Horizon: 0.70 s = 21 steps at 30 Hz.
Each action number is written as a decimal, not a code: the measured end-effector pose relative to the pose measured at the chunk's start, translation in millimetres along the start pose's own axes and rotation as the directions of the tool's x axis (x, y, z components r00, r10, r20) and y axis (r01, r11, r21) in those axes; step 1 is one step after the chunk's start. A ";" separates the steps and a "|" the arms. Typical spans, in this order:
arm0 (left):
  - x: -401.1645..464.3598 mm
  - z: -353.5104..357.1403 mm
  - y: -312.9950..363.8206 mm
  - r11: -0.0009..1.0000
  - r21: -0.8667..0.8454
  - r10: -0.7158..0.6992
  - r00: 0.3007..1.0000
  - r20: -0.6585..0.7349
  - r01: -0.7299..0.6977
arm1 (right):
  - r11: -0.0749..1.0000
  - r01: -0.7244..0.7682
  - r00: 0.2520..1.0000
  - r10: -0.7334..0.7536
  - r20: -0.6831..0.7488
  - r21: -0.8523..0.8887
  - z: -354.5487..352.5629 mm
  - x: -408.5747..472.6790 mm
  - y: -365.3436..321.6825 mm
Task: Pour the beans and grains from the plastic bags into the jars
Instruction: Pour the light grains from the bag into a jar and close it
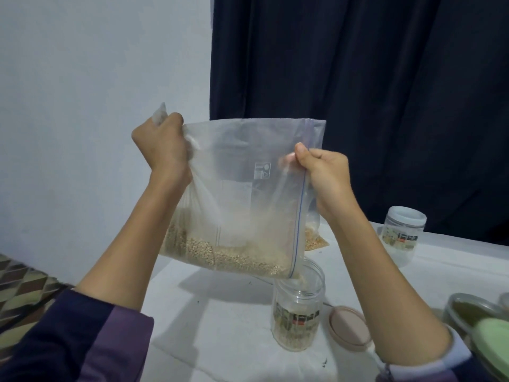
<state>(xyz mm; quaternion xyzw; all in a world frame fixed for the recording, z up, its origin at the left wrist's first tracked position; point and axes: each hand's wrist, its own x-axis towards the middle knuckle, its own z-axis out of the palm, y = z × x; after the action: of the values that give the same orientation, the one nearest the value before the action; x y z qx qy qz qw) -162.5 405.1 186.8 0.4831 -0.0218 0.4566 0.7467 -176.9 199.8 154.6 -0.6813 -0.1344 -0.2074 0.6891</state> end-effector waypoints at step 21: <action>-8.0 0.8 4.6 1.000 0.000 0.028 1.000 0.003 -0.028 | 0.998 0.056 0.998 -0.055 0.014 -0.031 0.0 2.6 3.3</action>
<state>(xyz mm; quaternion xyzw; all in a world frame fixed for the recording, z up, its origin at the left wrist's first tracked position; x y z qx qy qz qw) -170.1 399.7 186.7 0.4835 -0.0297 0.4661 0.7404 -173.1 199.4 152.9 -0.6893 -0.1546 -0.2238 0.6714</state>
